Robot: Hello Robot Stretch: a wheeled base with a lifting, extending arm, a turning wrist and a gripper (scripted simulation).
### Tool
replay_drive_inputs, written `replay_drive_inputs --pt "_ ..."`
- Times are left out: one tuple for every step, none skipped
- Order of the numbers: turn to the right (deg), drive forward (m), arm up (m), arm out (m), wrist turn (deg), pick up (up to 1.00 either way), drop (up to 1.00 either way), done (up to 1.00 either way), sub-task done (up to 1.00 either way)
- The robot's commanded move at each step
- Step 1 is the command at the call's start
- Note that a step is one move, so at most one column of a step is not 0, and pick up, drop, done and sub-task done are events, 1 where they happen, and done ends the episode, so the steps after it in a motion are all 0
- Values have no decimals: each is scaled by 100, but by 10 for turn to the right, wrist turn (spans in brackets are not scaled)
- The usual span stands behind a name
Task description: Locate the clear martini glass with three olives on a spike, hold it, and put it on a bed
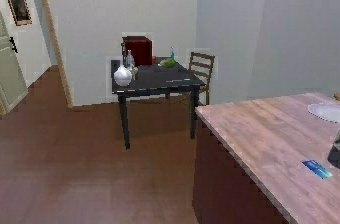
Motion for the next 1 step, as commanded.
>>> replay_drive_inputs --pt "0 0 0 42 0 0 0 0 0"
